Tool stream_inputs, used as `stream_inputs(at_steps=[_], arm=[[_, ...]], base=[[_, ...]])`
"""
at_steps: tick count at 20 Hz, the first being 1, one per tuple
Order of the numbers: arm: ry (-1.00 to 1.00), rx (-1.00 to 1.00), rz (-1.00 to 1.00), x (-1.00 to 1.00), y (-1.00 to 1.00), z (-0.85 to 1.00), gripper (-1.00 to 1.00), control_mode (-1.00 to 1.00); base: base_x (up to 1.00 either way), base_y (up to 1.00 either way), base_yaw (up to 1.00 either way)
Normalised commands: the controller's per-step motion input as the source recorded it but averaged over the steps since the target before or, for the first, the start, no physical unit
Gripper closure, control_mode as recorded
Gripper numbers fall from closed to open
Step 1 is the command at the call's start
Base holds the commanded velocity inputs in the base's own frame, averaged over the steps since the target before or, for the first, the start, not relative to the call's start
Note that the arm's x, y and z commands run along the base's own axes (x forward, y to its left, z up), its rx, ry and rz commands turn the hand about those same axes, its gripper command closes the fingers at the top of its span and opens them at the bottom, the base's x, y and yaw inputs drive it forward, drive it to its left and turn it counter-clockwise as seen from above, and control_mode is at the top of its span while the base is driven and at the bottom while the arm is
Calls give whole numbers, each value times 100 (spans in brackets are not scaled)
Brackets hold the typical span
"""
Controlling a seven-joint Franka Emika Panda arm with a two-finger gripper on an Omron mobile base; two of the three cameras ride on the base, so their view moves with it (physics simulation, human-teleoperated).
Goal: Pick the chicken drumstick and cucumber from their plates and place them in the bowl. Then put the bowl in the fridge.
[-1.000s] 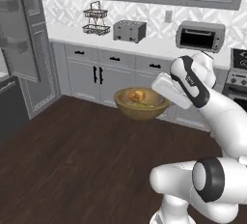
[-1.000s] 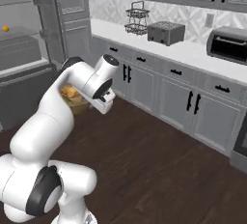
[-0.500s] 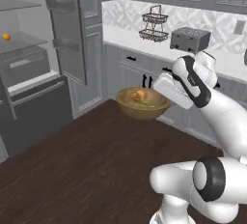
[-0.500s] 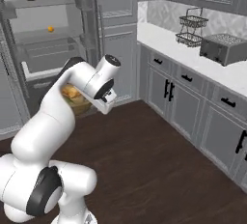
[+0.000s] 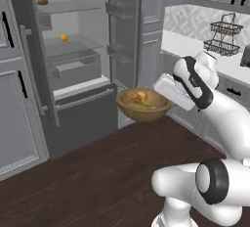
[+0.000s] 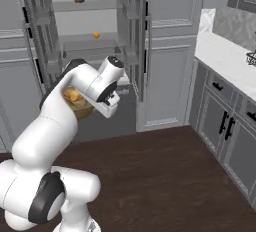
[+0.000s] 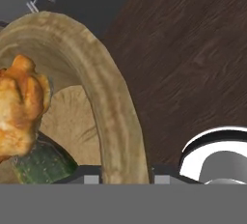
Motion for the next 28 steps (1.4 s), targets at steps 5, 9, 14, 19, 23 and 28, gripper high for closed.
stream_inputs(at_steps=[5, 9, 14, 19, 23, 28], arm=[[0, 0, 0, 0, 0, 0, 100, 100], [0, 0, 0, 0, 0, 0, 100, 100], [0, 0, 0, 0, 0, 0, 100, 100], [0, 0, 0, 0, 0, 0, 100, 100], [0, 0, 0, 0, 0, 0, 100, 100], [0, 0, 0, 0, 0, 0, 100, 100]], base=[[100, -14, 25], [99, -70, 18], [21, -21, 11], [0, 17, 41], [11, 0, 36], [60, 10, 12]])
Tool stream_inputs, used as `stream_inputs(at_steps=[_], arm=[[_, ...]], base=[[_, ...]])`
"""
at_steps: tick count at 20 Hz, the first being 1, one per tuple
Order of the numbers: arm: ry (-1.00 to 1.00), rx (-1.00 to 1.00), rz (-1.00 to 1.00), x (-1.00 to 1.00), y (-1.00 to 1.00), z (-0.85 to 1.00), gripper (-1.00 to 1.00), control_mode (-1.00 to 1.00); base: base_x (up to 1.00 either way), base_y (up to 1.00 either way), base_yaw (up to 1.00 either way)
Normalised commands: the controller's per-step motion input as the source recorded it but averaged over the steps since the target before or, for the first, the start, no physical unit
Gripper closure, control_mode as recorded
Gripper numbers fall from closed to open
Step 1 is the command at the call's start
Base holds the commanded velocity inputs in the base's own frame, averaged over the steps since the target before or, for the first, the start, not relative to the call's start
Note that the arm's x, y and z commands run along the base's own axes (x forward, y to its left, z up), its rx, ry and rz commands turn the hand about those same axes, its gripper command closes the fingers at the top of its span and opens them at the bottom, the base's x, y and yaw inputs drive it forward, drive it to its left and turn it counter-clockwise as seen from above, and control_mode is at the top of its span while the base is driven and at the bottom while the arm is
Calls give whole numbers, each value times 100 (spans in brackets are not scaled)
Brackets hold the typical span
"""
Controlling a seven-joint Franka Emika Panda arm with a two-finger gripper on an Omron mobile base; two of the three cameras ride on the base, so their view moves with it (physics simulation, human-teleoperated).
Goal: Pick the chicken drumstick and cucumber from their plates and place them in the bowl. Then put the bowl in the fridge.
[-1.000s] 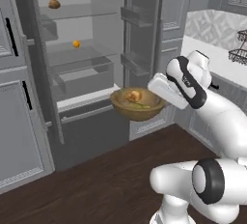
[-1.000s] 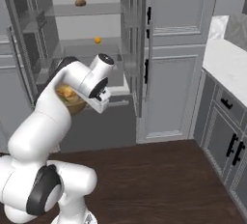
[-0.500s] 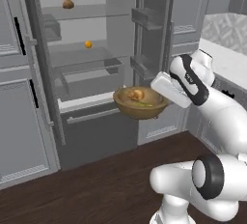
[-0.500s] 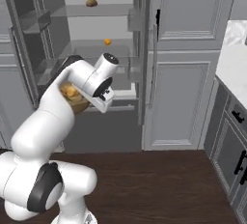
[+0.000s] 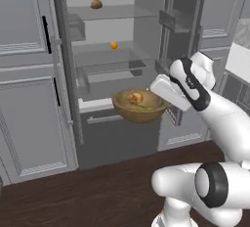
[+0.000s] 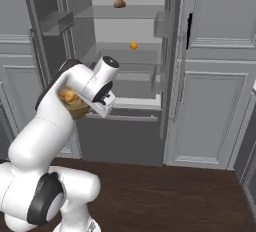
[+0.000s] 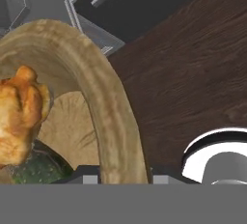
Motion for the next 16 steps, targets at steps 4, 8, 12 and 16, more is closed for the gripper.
stream_inputs(at_steps=[4, 8, 12, 16], arm=[[0, 0, 0, 0, 0, 0, 100, 100], [0, 0, 0, 0, 0, 0, 100, 100], [0, 0, 0, 0, 0, 0, 100, 100], [0, 0, 0, 0, 0, 0, 100, 100]], base=[[94, 14, 0], [88, 14, 0], [63, 0, 0], [62, 0, 0]])
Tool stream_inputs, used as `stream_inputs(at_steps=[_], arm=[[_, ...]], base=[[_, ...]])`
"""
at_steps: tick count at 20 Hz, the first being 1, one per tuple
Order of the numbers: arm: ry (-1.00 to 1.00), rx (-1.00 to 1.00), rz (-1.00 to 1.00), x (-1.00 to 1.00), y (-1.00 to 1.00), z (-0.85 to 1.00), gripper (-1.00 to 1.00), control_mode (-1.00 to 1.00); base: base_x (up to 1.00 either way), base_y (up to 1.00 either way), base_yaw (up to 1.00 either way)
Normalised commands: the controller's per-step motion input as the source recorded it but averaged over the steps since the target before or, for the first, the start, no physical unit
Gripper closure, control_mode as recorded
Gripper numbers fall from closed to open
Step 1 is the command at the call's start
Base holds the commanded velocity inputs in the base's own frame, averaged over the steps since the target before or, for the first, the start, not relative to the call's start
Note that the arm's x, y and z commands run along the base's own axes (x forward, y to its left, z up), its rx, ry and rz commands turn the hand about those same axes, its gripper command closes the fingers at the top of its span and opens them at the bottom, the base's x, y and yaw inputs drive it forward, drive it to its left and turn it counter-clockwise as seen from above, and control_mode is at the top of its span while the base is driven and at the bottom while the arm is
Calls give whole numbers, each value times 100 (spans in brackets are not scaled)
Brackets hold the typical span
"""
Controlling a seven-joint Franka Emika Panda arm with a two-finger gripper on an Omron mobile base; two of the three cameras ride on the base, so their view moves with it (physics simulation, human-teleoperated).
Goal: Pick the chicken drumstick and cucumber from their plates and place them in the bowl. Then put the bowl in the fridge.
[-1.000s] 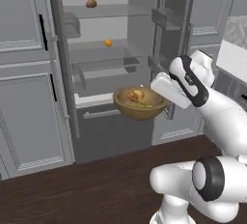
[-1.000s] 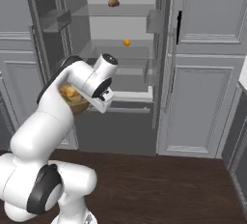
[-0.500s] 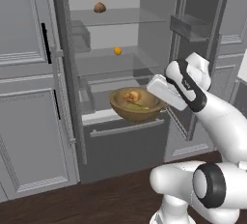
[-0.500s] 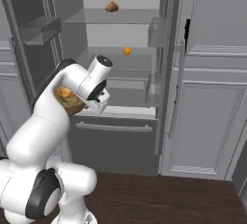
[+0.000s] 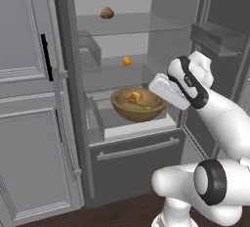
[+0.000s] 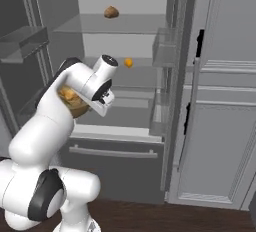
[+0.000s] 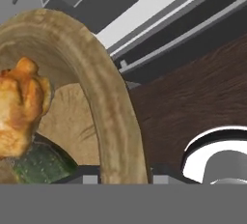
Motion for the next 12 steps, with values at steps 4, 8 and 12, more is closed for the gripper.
stream_inputs(at_steps=[4, 8, 12], arm=[[0, 0, 0, 0, 0, 0, 100, 100], [0, 0, 0, 0, 0, 0, 100, 100], [0, 0, 0, 0, 0, 0, 100, 100]], base=[[85, 0, 0], [96, 0, 0], [91, 0, 0]])
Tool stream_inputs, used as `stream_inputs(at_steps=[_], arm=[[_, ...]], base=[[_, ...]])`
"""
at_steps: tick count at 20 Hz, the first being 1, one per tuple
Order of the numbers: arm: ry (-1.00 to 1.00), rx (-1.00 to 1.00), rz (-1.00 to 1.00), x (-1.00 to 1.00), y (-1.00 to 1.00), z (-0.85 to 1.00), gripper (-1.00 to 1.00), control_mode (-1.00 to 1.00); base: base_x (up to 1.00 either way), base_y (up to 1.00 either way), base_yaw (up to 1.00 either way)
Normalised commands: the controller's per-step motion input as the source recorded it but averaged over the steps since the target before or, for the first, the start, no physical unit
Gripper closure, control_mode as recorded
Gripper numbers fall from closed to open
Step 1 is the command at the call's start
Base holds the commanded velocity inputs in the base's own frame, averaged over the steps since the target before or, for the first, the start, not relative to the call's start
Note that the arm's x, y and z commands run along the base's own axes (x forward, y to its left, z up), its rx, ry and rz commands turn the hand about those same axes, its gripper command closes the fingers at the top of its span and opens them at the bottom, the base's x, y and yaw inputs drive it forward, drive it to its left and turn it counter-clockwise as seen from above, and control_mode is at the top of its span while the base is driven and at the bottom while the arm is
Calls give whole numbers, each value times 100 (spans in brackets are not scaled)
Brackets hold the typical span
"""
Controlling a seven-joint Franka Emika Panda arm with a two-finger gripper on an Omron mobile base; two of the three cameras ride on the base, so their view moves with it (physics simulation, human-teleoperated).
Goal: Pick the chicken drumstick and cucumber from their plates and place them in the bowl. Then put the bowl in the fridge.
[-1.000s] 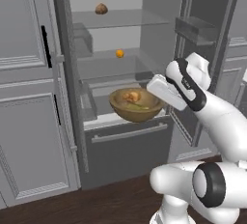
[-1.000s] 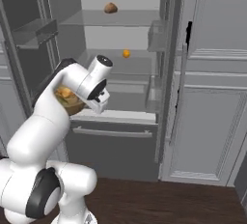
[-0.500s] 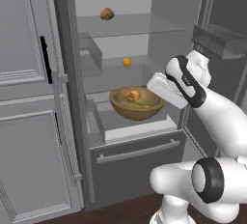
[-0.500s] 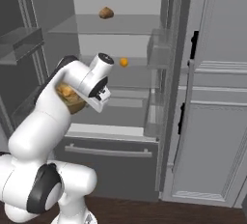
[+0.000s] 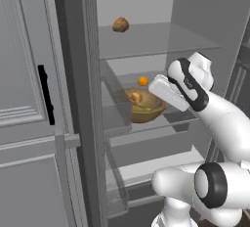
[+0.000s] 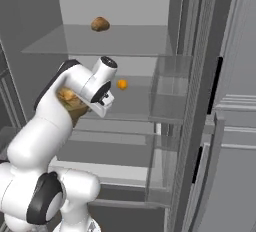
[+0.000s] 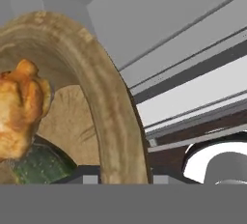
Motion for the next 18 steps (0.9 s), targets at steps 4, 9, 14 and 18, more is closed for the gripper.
stream_inputs(at_steps=[4, 9, 14, 18], arm=[[-2, 0, 0, 16, 0, -5, 100, -100], [-7, -11, -7, 32, 17, -62, 100, -100], [-12, -4, -9, 28, 7, -33, 100, -100], [-20, 2, -7, 4, 0, 0, 100, -100]], base=[[52, 0, 0], [0, 0, 0], [0, 0, 0], [0, 0, 0]])
